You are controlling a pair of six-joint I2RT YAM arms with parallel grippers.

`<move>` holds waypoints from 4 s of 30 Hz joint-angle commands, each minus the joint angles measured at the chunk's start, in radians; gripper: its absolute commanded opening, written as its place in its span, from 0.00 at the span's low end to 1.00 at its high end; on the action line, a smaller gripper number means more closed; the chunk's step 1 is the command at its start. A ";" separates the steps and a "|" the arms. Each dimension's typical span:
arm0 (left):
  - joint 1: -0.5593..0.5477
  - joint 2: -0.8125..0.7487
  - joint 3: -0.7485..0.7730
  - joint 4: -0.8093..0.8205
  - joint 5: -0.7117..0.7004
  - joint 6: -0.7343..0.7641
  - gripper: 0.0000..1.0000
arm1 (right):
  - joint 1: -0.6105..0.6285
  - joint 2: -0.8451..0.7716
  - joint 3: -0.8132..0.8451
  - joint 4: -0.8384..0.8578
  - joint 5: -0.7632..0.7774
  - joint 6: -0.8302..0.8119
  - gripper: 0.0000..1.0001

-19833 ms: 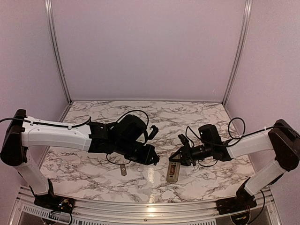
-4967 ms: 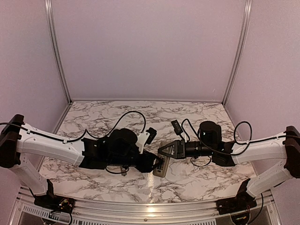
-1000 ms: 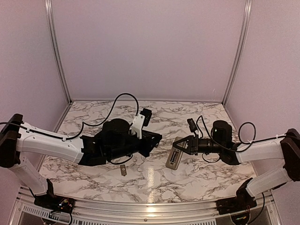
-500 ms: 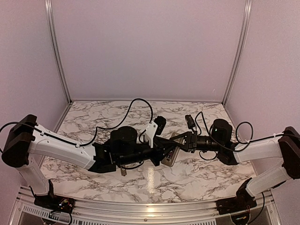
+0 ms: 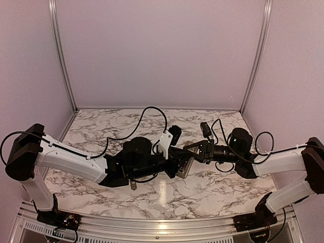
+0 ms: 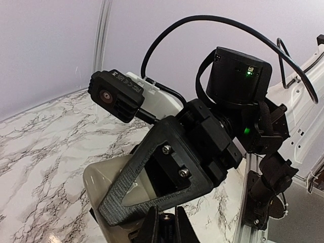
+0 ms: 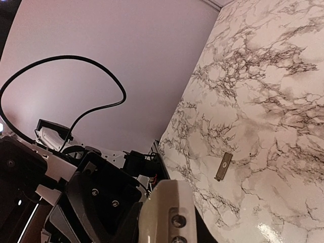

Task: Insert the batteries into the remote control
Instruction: Place the battery in the battery compartment, then load the battery into the battery compartment.

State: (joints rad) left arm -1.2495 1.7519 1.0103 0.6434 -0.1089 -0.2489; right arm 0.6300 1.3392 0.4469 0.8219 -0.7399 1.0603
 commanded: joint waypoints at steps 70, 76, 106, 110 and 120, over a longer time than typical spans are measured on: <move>-0.024 -0.284 -0.093 -0.494 0.160 0.717 0.36 | 0.111 0.107 0.182 -0.279 -0.137 -0.280 0.00; -0.040 -0.237 -0.067 -0.519 0.117 0.745 0.26 | 0.121 0.118 0.213 -0.327 -0.134 -0.300 0.00; -0.053 -0.171 -0.010 -0.547 0.035 0.781 0.20 | 0.149 0.159 0.240 -0.357 -0.133 -0.315 0.00; -0.051 -0.154 0.007 -0.557 0.031 0.780 0.19 | 0.149 0.158 0.243 -0.354 -0.136 -0.314 0.00; -0.051 -0.130 0.019 -0.603 0.016 0.788 0.16 | 0.150 0.152 0.249 -0.360 -0.139 -0.318 0.00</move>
State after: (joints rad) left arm -1.2957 1.5993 1.0039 0.0967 -0.0803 0.5285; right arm 0.7685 1.4879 0.6521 0.4522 -0.8700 0.7532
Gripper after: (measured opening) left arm 0.170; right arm 0.205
